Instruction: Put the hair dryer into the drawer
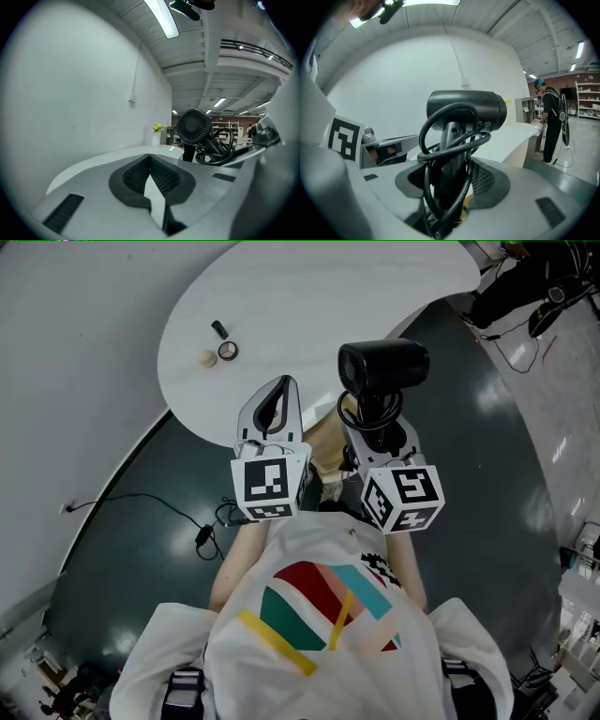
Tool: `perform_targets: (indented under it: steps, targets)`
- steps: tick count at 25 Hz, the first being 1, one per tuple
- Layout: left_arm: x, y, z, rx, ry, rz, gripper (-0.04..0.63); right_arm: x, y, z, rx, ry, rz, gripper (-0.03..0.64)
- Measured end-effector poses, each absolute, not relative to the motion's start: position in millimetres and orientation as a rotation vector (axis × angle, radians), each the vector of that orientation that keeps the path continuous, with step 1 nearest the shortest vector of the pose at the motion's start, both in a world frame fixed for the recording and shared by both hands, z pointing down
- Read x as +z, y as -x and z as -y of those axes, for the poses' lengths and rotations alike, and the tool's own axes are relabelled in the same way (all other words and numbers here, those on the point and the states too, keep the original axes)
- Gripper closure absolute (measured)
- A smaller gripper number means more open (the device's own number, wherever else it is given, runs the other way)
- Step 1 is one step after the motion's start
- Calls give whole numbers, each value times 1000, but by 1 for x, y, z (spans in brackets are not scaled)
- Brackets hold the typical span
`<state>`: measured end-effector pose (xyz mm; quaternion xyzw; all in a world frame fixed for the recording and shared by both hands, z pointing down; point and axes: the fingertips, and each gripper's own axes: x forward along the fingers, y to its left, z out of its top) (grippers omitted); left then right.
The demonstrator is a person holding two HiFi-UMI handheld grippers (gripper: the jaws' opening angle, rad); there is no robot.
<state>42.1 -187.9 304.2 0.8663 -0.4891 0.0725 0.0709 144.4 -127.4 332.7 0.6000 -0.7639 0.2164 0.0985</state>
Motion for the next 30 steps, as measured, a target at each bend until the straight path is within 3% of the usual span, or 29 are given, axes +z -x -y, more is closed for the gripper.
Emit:
perform_targets:
  steps: [11, 30]
  targets:
    - [307, -44, 175, 205, -2584, 1453, 580, 353, -135, 118, 721, -1631, 2229, 396]
    - [323, -34, 178, 240, -2516, 1515, 579, 490, -170, 38, 891, -949, 1800, 396]
